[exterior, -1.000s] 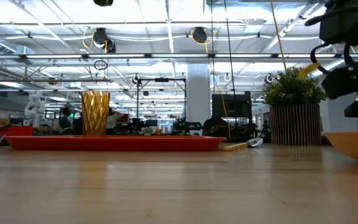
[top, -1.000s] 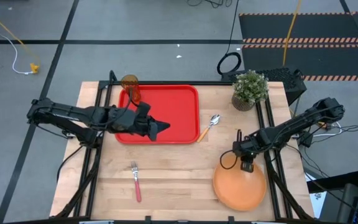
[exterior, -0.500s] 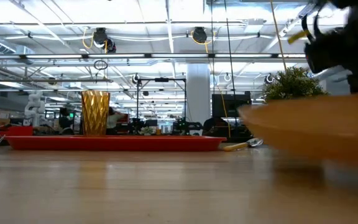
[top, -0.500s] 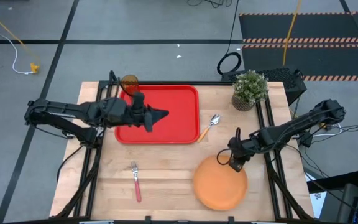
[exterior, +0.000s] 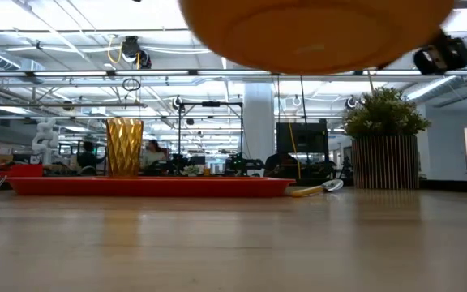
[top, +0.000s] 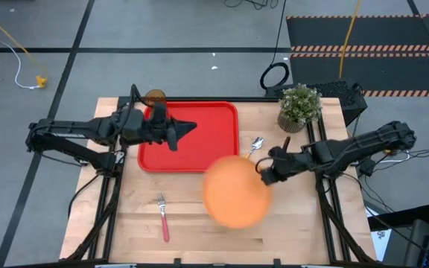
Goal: Pick and place plate/cup/fork/spoon on tray
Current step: Put the orange plate on the red tray to the bottom right of the orange cup
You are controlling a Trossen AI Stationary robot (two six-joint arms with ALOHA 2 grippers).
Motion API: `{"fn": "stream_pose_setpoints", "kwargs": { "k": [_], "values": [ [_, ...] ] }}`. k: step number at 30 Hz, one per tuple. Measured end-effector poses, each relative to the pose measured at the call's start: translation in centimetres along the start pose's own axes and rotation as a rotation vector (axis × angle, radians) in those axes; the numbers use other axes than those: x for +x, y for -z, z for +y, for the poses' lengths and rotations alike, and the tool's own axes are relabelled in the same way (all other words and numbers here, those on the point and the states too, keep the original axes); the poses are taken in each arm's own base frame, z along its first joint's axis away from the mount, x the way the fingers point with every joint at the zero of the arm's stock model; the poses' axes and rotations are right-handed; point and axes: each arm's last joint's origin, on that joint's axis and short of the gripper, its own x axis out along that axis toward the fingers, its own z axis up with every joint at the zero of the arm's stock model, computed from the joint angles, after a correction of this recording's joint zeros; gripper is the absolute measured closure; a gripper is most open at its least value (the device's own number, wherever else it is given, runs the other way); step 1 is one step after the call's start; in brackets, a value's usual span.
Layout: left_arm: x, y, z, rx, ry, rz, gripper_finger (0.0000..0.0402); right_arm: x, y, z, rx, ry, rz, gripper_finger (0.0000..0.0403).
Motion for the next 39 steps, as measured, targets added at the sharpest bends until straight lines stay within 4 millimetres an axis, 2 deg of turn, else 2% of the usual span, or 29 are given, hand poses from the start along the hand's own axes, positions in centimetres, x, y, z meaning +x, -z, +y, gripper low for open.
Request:
{"fn": "stream_pose_setpoints", "kwargs": {
  "k": [6,12,16,21,25,30,33,39],
  "values": [
    [-0.5,-0.9,0.6,0.068,-0.018,-0.032,0.0371,-0.1,-3.3,1.4,0.087,-0.146,-0.22,0.0403],
    [-0.8,-1.4,0.7,0.143,-0.022,-0.054,0.0371,1.3,-6.4,2.6,0.099,-0.229,-0.312,0.0403],
    [-1.1,-1.6,0.8,0.178,-0.022,-0.063,0.037,2.5,-8.3,4.3,0.059,-0.205,-0.292,0.0403],
    [-1.7,-2.0,0.7,0.202,-0.012,-0.082,0.037,3.8,-11.2,7.4,-0.037,-0.215,-0.296,0.0403],
    [-2.2,-2.2,0.7,0.212,-0.004,-0.096,0.037,5.2,-13.3,8.7,-0.085,-0.22,-0.274,0.0403],
    [-2.8,-2.5,0.6,0.192,0.007,-0.112,0.037,7.6,-15.6,8.5,-0.054,-0.282,-0.216,0.0403],
    [-3.1,-2.6,0.5,0.181,0.016,-0.117,0.037,9.5,-16.8,7.8,0.059,-0.292,-0.177,0.0403],
    [-3.5,-2.5,0.1,0.189,0.021,-0.124,0.0371,12.5,-17.8,6.9,0.148,-0.287,-0.169,0.0403]
  ]
}}
